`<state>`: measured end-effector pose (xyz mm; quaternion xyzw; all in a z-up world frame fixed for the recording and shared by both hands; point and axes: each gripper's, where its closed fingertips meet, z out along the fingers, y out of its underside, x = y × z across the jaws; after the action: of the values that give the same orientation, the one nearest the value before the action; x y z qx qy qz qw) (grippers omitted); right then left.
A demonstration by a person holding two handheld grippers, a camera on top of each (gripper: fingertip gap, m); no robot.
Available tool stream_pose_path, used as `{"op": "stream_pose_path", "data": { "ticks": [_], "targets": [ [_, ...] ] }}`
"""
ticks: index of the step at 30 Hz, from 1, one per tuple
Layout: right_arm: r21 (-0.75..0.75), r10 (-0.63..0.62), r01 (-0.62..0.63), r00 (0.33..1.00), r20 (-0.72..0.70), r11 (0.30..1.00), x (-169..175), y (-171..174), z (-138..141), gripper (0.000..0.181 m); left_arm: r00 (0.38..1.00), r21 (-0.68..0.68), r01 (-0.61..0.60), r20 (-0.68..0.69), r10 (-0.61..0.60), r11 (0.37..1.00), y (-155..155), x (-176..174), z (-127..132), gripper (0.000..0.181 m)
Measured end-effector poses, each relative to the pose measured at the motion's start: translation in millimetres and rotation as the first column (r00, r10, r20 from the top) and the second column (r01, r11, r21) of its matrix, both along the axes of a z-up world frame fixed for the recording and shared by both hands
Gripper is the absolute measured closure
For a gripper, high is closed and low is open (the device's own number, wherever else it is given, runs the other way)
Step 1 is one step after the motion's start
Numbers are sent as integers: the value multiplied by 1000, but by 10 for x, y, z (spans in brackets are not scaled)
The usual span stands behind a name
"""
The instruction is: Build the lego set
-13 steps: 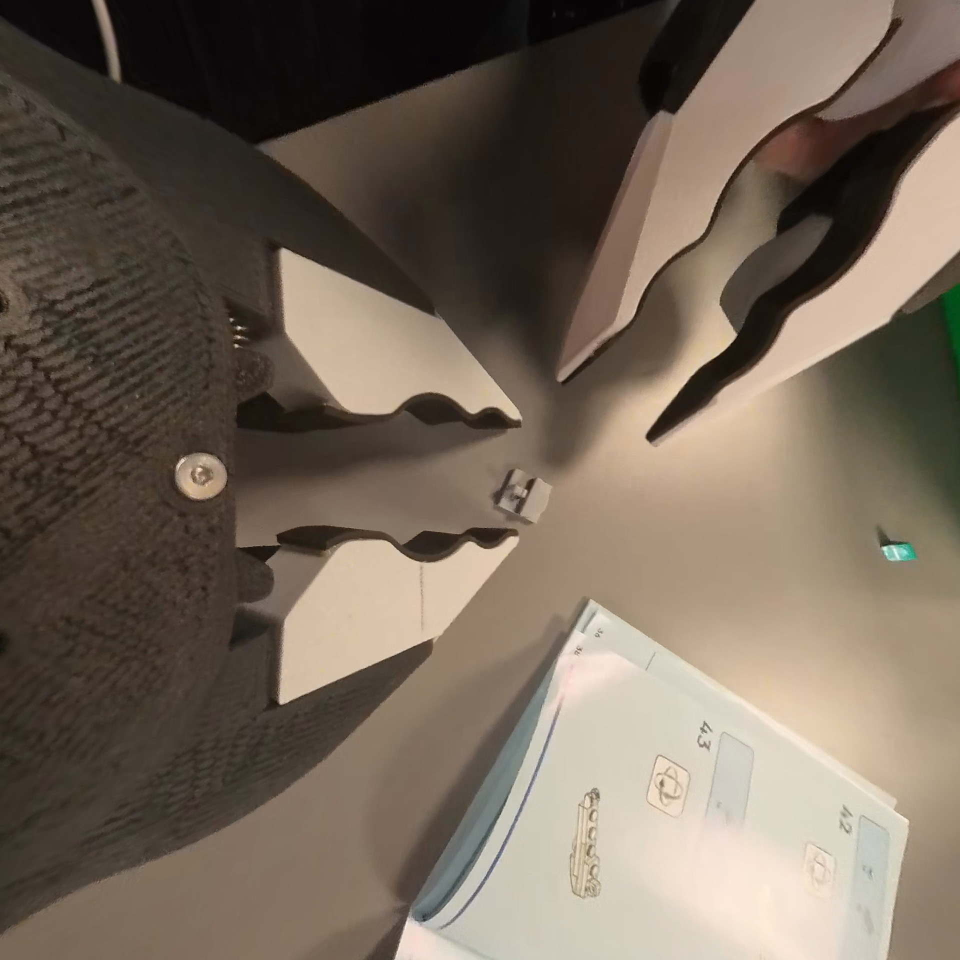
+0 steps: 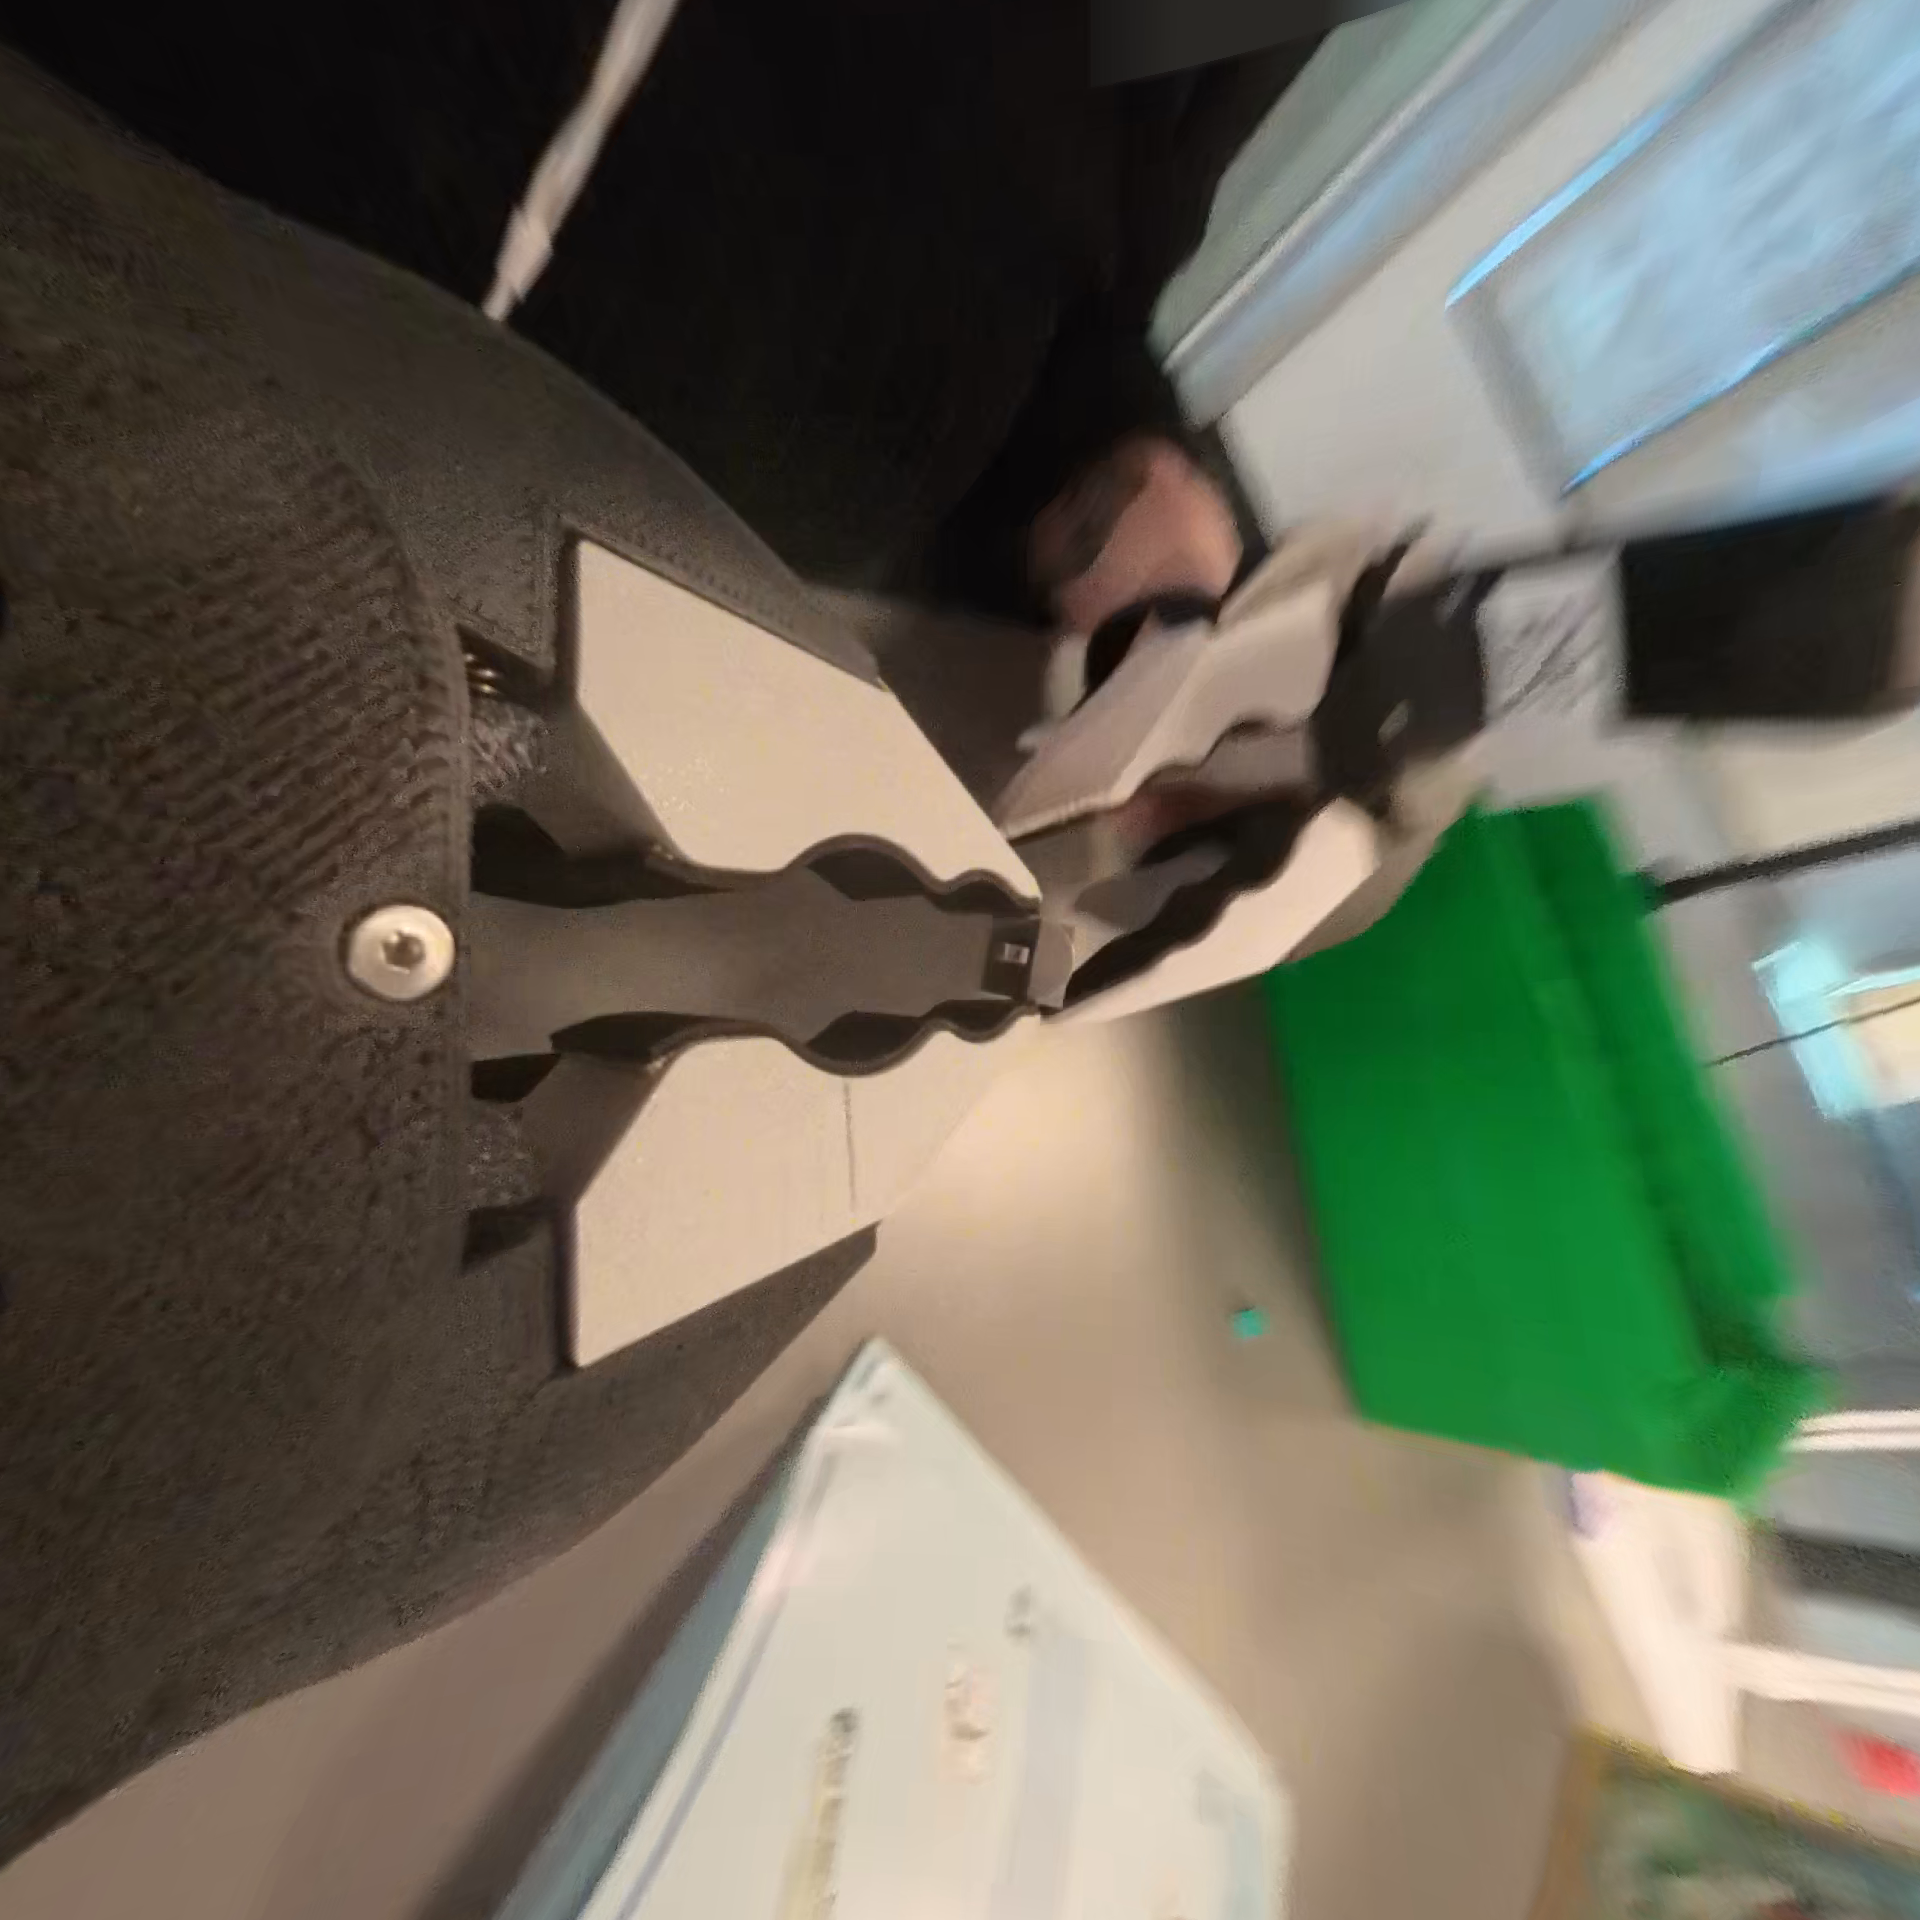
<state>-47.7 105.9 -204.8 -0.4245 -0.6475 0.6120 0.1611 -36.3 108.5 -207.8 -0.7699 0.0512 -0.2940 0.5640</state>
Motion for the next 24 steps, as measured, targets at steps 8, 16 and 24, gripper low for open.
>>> {"op": "stream_pose_path", "data": {
  "ticks": [8,16,24],
  "targets": [
    [-54,111,-125,970,-216,991,227,-12,374,167,976,243,79,178,-124,967,1,165,398,151],
    [-24,123,-135,953,-276,991,270,-6,414,167,958,283,116,223,-182,952,-4,249,456,159],
    [0,154,-163,935,-319,987,326,-20,451,167,948,306,138,235,-215,942,-11,292,483,167]
  ]
}}
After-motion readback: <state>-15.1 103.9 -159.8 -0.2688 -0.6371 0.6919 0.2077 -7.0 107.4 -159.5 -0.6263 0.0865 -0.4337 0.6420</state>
